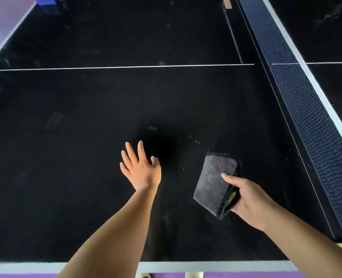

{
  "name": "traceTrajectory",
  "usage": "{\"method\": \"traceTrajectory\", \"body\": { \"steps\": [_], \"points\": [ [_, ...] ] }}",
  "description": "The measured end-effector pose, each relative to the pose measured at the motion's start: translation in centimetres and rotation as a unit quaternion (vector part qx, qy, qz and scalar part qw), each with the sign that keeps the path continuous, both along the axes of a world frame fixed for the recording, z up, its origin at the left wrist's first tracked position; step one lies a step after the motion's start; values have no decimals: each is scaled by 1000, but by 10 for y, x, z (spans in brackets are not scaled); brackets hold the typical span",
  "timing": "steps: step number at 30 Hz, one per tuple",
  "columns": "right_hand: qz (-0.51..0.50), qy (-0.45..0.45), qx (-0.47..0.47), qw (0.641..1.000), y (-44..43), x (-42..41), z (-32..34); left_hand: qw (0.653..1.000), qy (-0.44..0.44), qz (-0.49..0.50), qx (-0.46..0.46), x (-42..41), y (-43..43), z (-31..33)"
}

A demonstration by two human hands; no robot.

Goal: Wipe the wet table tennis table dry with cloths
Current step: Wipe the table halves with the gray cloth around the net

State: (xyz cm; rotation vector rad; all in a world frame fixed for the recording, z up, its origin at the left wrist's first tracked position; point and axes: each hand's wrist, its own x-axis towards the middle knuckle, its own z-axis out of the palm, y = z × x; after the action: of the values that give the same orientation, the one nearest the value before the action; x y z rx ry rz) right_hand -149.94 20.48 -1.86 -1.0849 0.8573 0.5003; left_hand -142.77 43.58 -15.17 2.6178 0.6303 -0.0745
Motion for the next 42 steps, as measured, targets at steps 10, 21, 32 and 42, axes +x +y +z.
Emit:
{"method": "traceTrajectory", "body": {
  "steps": [10,21,32,42],
  "points": [
    [209,-267,-582,739,-39,227,-70,994,24,16,105,11,-12,-32],
    [400,-162,-573,697,23,443,-128,989,-23,25,142,19,-13,-27],
    [557,-296,-467,620,54,413,-125,993,34,6,111,14,-10,-27],
    [533,-337,-412,658,28,187,-123,992,82,-1,92,12,-8,-26]
  ]
}}
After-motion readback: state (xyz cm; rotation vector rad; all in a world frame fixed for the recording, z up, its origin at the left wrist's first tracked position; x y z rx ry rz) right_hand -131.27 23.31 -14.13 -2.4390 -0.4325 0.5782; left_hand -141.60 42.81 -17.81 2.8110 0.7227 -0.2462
